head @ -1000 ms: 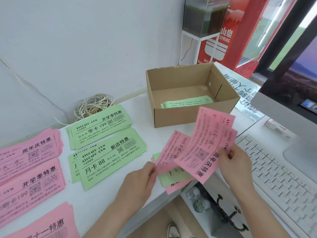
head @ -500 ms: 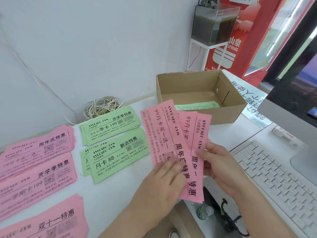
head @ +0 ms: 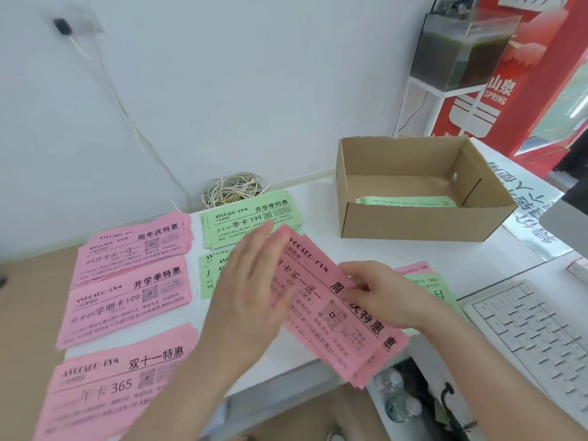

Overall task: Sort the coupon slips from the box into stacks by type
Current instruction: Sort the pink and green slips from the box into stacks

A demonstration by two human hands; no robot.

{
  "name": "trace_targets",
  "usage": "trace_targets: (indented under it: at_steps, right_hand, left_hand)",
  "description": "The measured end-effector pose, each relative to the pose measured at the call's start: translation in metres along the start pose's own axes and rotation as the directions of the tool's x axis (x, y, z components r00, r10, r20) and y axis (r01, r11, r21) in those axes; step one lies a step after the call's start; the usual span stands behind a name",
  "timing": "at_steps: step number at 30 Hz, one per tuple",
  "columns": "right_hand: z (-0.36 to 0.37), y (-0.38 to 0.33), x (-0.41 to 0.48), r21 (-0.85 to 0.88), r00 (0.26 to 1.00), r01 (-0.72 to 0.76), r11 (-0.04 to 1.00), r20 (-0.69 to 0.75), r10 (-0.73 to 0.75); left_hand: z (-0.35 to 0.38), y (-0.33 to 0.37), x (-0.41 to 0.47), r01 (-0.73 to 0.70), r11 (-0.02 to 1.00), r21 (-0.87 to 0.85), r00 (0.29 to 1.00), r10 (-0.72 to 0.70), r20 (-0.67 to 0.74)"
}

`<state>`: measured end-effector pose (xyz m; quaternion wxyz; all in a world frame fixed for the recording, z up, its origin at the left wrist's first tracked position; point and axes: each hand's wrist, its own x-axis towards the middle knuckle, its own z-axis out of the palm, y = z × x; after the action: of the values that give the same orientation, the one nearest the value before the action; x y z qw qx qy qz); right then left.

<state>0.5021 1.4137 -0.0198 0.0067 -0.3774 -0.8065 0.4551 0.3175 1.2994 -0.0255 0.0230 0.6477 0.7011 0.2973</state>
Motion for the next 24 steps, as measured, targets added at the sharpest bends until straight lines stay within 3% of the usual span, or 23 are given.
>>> trace_targets:
  at_steps: [1,3,5,11,15,21,24]
  right_hand:
    - [-0.002,-0.006,0.004,-0.004,0.999,0.026,1.000,0.044,-0.026]
    - [-0.002,-0.020,0.013,0.013,0.992,0.071,0.997,0.105,-0.072]
    - [0.000,-0.031,0.025,0.046,0.984,0.108,0.993,0.137,-0.113]
    - [0.002,-0.041,0.054,0.169,0.963,0.078,0.983,0.244,-0.118]
    - [0.031,-0.052,0.074,0.298,0.990,0.075,0.952,0.094,-0.107]
    - [0.084,-0.088,0.109,0.329,0.998,0.064,0.942,-0.044,-0.052]
    - [0.096,-0.097,0.121,0.266,0.997,0.041,0.963,-0.076,-0.021]
  left_hand:
    - [-0.015,-0.006,0.006,0.189,0.976,-0.108,0.982,-0.185,0.050]
    - [-0.034,-0.016,0.013,0.521,0.758,-0.392,0.853,-0.454,0.256]
    - [-0.044,-0.028,0.008,0.640,0.568,-0.517,0.762,-0.556,0.333]
    - [-0.068,-0.067,-0.037,0.637,0.420,-0.646,0.600,-0.797,0.073]
    - [-0.084,-0.092,-0.063,0.621,0.375,-0.688,0.516,-0.856,-0.001]
    - [-0.117,-0.156,-0.089,0.672,0.343,-0.656,0.434,-0.901,-0.026]
    - [-0.140,-0.185,-0.093,0.537,0.376,-0.755,0.394,-0.903,-0.170]
